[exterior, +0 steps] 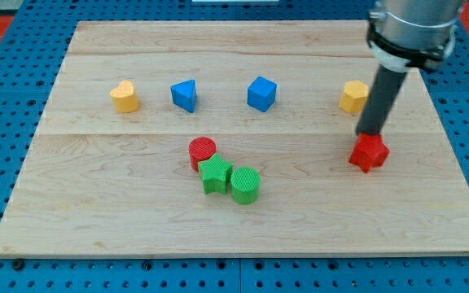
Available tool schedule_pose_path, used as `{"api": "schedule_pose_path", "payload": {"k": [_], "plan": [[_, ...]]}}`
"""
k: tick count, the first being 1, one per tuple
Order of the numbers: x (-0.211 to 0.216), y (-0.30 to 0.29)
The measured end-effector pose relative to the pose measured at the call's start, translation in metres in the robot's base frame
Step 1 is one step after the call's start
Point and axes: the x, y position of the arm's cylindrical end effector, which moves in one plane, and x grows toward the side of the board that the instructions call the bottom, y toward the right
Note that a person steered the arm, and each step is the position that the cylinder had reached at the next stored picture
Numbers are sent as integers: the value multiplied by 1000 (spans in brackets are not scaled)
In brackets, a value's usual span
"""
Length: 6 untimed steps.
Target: Nudge the red circle and green circle a bit up
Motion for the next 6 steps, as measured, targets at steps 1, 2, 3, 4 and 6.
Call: {"api": "schedule_pose_path", "payload": {"k": [1,2,3,4,6], "plan": [[4,-43],[3,-122],[3,-195],[10,-243],[32,-295]]}}
